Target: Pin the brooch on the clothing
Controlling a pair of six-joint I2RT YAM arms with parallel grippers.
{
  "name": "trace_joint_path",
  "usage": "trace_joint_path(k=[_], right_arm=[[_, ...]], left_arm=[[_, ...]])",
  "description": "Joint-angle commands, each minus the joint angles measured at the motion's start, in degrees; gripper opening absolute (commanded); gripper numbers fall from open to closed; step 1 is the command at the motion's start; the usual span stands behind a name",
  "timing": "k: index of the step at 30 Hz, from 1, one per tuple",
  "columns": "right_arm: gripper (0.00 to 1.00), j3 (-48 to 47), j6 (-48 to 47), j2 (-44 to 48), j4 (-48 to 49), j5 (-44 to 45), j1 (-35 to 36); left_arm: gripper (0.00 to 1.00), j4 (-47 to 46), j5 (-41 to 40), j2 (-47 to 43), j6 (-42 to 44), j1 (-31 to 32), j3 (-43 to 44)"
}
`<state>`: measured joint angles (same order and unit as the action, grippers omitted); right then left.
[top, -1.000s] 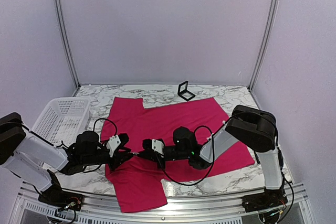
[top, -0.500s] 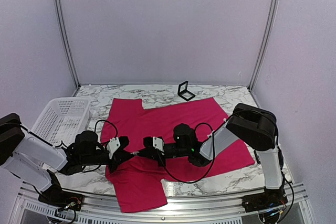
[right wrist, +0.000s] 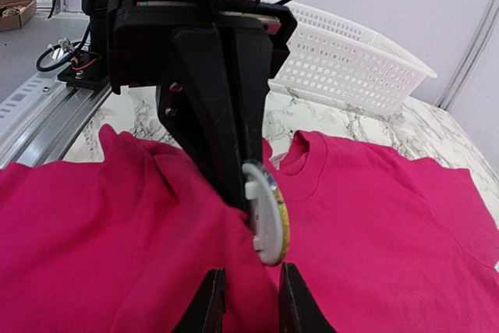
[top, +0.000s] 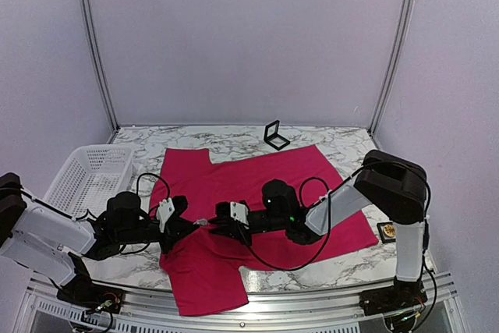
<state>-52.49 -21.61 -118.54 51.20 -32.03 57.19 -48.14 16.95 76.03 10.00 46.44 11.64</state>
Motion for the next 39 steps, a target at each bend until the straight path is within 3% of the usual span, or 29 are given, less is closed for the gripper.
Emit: trace_joint_path(k=[1, 6, 11, 13, 18, 36, 37, 39], right_arm=[[0.21, 2.2, -0.8, 2.0, -5.1, 0.6, -0.3], [0.24, 2.8, 0.0, 1.2, -5.7, 1.1, -0.8], [0.04, 1.1, 1.4, -0.7, -6.4, 3.0, -1.3], [0.0, 1.4, 1.6, -0.8, -6.4, 4.9, -2.0], [0.0, 1.3, 3.4, -1.1, -6.5, 3.7, -4.5], [0.0, -6.7, 1.1, -2.8, -23.9, 5.5, -7.0], [0.01, -6.7, 0.3, -2.4, -24.9, 4.6, -7.1], [0.15, -7.0, -1.2, -1.4, -27.0, 0.5, -7.1]], left_arm=[[0.0, 0.0, 0.0, -1.7, -1.5, 0.1, 1.0], [0.0, 1.1, 0.5, -2.3, -2.0, 0.0, 1.6], [0.0, 2.4, 2.2, -3.3, -2.9, 0.1, 2.3], [0.0, 3.0, 2.0, -4.3, -3.0, 0.1, 2.3], [0.0, 4.2, 2.7, -5.5, -3.0, 0.2, 2.8], [0.0, 5.9, 2.3, -8.8, -3.3, 0.5, 2.4], [0.0, 6.0, 1.9, -8.4, -3.1, 0.6, 2.5], [0.0, 6.4, 1.2, -7.2, -2.6, 0.6, 2.9]])
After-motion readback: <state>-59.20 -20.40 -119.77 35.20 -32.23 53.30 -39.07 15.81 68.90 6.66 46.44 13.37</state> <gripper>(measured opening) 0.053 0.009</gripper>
